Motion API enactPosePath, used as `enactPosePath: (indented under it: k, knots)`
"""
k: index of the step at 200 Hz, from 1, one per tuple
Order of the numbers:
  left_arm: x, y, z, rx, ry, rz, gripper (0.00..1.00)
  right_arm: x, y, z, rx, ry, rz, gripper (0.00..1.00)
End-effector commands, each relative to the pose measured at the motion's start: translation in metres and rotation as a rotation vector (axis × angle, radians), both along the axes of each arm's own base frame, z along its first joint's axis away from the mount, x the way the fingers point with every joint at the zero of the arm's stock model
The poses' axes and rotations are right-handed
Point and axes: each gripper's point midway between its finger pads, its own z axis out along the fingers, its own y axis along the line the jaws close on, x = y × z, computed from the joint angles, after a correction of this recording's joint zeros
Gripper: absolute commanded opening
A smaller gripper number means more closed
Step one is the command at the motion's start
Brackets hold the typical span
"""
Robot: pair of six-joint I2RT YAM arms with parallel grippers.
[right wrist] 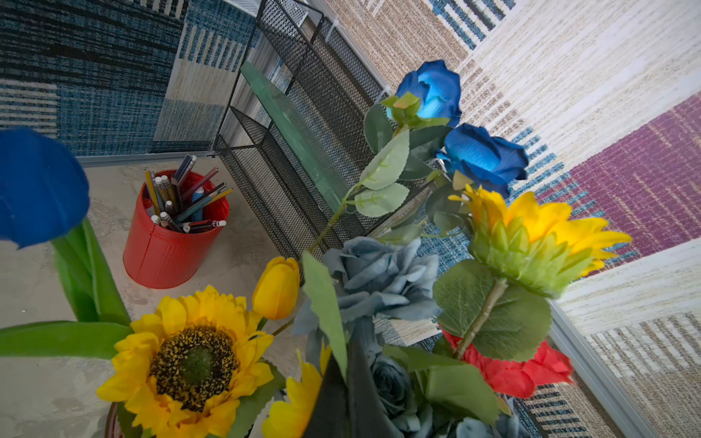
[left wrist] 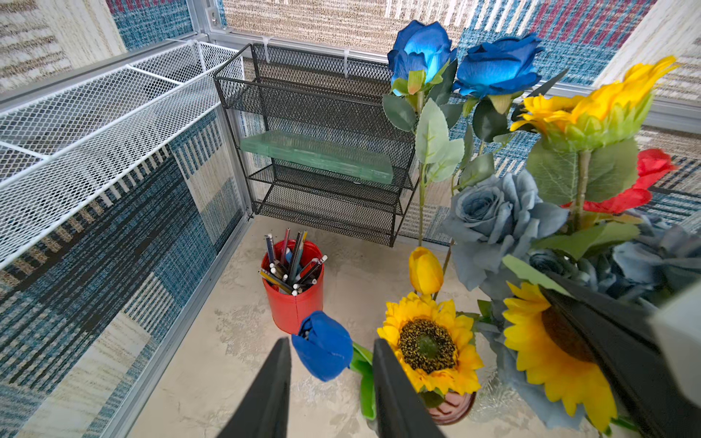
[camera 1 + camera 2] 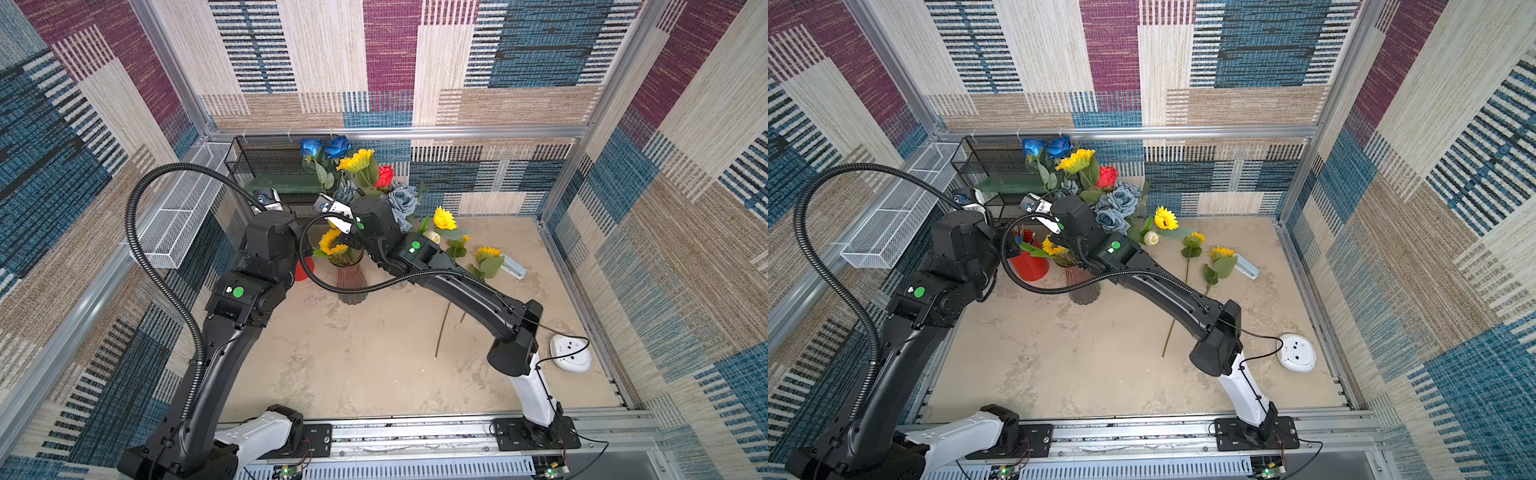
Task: Pick out yellow flowers from the vase
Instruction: Pick up the flower from the vase.
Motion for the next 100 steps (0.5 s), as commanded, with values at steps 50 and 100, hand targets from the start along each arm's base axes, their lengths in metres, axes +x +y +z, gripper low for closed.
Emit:
enactPosePath:
  k: [50,100]
  knots:
    - [0.004,-0.002,0.010,-0.018,-0.041,-0.003,0.36,-0.011,-0.013,0.059,0.198,-0.029,0.072,0.00]
    - [0.005,0.000,0.009,-0.001,-0.047,0.001,0.36,-0.036,-0.044,0.122,0.450,0.044,0.266,0.00]
